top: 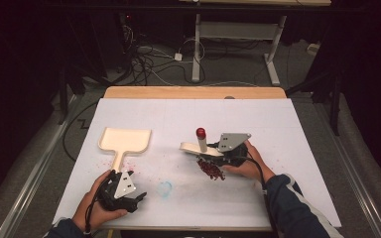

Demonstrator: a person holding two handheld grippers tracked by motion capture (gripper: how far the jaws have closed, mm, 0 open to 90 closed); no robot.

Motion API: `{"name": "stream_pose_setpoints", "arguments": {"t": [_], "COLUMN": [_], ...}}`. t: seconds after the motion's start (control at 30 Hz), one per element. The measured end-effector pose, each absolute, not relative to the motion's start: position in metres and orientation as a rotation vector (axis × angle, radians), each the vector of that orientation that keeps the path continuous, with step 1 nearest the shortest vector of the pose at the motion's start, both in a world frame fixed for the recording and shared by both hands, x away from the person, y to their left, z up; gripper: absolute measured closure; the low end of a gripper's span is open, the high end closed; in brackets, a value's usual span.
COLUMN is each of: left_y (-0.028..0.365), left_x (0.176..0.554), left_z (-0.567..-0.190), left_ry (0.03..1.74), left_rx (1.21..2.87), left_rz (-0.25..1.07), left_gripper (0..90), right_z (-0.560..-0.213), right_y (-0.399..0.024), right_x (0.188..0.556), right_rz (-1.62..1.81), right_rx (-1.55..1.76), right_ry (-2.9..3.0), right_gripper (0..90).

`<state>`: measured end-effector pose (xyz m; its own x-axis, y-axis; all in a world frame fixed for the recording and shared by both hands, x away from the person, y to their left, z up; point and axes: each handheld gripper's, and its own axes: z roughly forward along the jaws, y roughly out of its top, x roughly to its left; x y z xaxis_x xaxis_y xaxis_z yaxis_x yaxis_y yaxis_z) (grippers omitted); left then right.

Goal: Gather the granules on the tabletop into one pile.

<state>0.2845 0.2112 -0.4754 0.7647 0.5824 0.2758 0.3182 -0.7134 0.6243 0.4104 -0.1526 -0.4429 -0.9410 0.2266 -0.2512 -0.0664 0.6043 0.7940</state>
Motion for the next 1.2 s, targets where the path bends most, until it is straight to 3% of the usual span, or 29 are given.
{"name": "stream_pose_setpoints", "arguments": {"t": [0.43, 0.67, 0.93, 1.2], "left_y": [0.212, 0.214, 0.211, 0.208], "left_x": [0.285, 0.286, 0.29, 0.295], "left_z": [-0.475, -0.473, -0.467, -0.464], "left_ry": [0.679, 0.687, 0.653, 0.621], "left_rx": [2.395, 2.382, 2.368, 2.365], "left_rz": [0.632, 0.634, 0.676, 0.687], "left_gripper": [19.7, 19.7, 19.7, 19.7], "right_z": [-0.434, -0.409, -0.376, -0.372], "right_y": [-0.189, -0.216, -0.252, -0.278], "right_x": [0.399, 0.392, 0.36, 0.328], "right_rz": [1.285, 1.266, 1.252, 1.203], "right_rx": [0.162, 0.284, 0.451, 0.61], "right_ry": [2.445, 2.382, 2.406, 2.478], "right_gripper": [67.4, 67.4, 67.4, 67.4]}}
